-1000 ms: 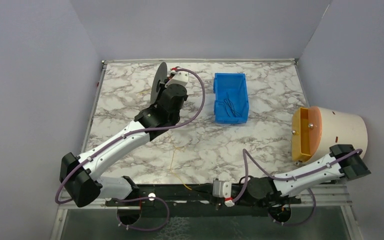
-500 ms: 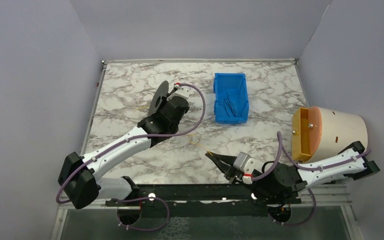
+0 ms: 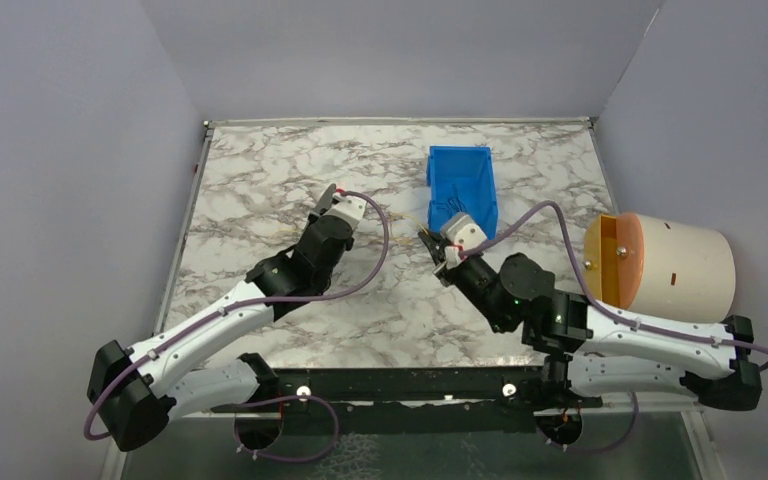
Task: Wrap the cables
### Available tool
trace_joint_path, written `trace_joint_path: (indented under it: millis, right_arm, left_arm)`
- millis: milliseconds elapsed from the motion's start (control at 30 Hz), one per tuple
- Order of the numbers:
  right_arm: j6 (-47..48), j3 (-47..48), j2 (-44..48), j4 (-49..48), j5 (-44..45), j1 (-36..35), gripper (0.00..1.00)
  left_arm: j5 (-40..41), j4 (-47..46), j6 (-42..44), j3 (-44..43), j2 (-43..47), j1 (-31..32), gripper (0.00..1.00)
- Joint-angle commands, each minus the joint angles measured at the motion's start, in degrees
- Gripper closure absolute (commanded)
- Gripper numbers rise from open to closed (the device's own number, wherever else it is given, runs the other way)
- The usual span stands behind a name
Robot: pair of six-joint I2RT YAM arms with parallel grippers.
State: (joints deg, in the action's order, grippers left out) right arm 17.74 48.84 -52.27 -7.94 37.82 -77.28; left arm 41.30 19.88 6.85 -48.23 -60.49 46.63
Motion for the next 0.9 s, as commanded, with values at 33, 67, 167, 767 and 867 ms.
trace_joint_path:
  millis: [33, 67, 167, 767, 867]
  right_arm:
    - [-3.18, 5.45, -4.62, 2.53, -8.61, 10.29, 0.99]
    - [-3.45, 6.09, -5.5, 2.34, -9.17, 12.26, 0.99]
    - [-5.0, 7.75, -7.92, 2.19, -11.31, 17.7, 0.99]
    - [-23.18, 1.41, -16.86, 2.09, -17.35, 46.1, 0.99]
    - [-26.53, -0.57, -16.95, 1.44, -17.85, 50.25, 0.99]
  left_arm:
    - [-5.49, -0.97, -0.24, 1.85, 4.78, 0.63, 1.0]
    - [-6.79, -0.8, -0.34, 2.43, 5.64, 0.65, 1.0]
    - [-10.85, -0.1, -0.88, 3.64, 8.46, 0.91, 1.0]
    - [-36.39, 13.47, -7.49, -2.99, 23.47, 1.05, 1.0]
    - [-36.94, 15.16, -8.53, -4.67, 24.03, 1.03, 1.0]
